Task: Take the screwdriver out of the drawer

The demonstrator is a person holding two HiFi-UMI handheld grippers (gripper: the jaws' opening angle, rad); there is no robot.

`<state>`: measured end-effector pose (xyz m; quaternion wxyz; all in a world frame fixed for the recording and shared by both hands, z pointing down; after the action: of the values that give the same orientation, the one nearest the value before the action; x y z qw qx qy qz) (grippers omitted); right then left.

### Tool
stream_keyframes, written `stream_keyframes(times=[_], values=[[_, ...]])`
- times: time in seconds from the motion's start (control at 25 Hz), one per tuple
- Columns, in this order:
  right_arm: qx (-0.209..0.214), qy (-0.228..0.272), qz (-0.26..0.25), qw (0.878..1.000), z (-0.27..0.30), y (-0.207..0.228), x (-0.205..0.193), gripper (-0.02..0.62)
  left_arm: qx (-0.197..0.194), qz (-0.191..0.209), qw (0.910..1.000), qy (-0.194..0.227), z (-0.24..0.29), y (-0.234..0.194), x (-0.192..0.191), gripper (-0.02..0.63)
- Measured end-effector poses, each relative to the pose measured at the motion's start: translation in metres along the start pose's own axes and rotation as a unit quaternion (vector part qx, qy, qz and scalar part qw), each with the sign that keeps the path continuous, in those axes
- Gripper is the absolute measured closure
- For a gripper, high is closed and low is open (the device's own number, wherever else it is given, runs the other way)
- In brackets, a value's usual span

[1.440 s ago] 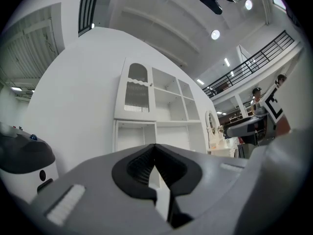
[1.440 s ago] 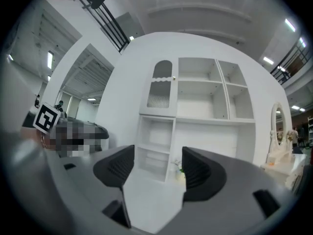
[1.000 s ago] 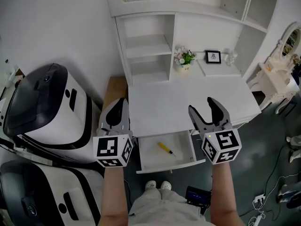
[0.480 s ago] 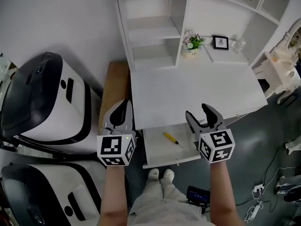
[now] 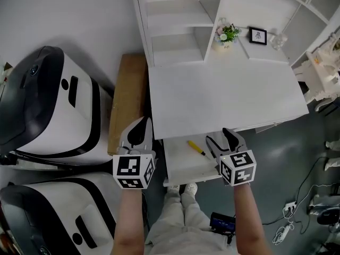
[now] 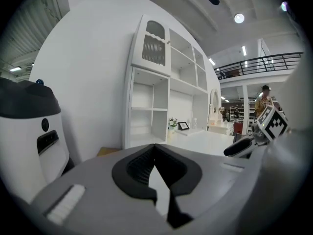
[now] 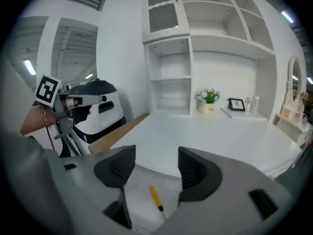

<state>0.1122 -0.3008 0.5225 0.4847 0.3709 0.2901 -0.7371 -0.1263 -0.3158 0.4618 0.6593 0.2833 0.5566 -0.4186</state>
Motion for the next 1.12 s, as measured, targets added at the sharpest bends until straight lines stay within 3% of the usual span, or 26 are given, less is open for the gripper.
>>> stream_keyframes(times=[0.36, 0.76, 1.12], values=[[0.039, -0.123, -0.005, 0.992, 0.045, -0.015, -0.080, 0.319, 0.003, -0.017, 0.9996, -0.022, 0.002, -0.007, -0.024, 0.600], [0.093, -0.246, -0.073, 0.962, 0.097, -0.038, -0.146, 0.348, 0.002, -0.023, 0.9992, -0.032, 0.001, -0.012, -0.037, 0.600], [0.108, -0.306, -0.131, 0.937, 0.132, -0.049, -0.193, 0.374, 0.000, -0.015, 0.9987, -0.048, 0.002, -0.020, -0.044, 0.600]])
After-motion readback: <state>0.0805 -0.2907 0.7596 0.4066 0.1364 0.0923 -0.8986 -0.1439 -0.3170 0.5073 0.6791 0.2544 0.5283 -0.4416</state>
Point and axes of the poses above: the fingertips, and each gripper's own axes: z forward along the fingers, y to its right, x out of its top, the point moved 3 cm from there along -z, backward along the fingers, and after that the axes turned 12 degrees about -x, right-handed, at the moved point
